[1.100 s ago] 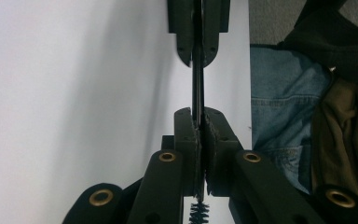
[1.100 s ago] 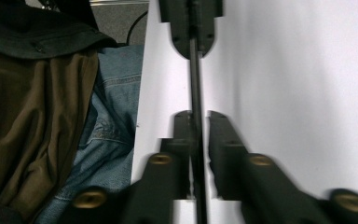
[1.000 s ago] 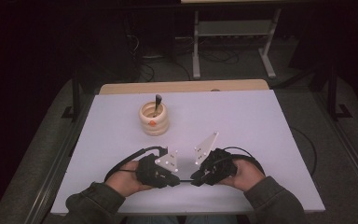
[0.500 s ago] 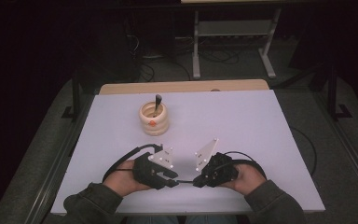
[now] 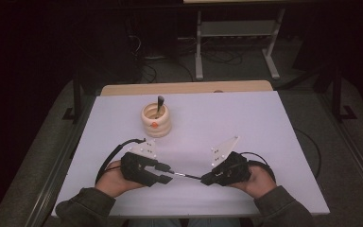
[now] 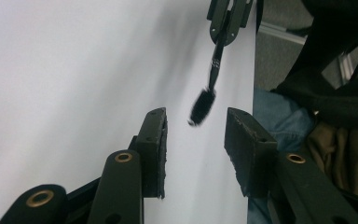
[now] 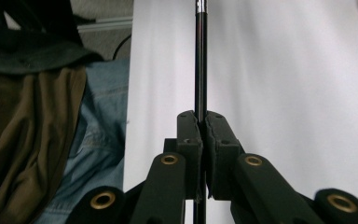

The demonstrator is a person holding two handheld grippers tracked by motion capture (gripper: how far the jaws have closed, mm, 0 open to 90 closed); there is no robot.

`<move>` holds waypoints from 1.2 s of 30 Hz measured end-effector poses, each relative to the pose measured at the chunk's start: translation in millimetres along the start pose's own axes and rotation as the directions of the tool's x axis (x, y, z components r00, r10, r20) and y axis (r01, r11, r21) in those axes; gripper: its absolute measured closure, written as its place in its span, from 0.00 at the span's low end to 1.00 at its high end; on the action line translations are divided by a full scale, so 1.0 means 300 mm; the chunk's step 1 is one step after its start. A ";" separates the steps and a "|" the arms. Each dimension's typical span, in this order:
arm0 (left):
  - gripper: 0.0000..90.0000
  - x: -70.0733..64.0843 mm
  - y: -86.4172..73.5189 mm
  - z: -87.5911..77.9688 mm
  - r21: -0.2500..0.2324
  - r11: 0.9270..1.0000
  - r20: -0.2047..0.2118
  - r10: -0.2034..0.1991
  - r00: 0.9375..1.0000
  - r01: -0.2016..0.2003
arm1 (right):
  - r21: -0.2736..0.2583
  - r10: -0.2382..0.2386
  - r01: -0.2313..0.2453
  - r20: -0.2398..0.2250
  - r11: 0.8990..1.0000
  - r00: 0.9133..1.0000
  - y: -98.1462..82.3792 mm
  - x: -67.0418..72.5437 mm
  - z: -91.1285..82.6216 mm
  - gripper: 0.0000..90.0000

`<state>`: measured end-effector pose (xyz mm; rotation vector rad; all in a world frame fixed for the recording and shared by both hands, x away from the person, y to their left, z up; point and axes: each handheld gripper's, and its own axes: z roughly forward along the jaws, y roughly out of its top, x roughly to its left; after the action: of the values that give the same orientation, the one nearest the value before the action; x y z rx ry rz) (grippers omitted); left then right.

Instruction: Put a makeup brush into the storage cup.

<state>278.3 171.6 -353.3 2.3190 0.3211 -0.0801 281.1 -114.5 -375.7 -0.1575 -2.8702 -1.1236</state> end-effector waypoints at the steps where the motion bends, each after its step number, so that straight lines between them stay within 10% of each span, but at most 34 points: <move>1: 0.66 0.000 0.001 0.001 -0.003 1.000 0.000 -0.002 1.000 0.002 | -0.010 0.005 -0.005 0.010 1.000 1.000 0.002 -0.003 -0.003 0.94; 14: 0.69 -0.012 0.050 0.030 -0.058 0.998 0.037 0.012 0.999 -0.009 | -0.081 -0.036 0.038 0.021 0.996 0.999 0.043 -0.006 0.016 0.94; 25: 0.93 -0.014 0.052 0.038 -0.034 0.999 0.078 0.030 0.996 -0.027 | -0.075 -0.073 0.075 0.023 0.994 0.997 0.051 0.003 0.031 0.93; 36: 0.95 -0.029 0.060 0.056 0.069 0.995 0.049 0.066 0.997 -0.069 | 0.092 -0.068 0.063 0.052 0.994 0.996 0.076 0.023 0.059 0.85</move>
<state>275.2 145.6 -351.0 2.3924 0.2191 -0.1131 276.6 -85.4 -372.6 -0.0928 -2.9885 -1.0130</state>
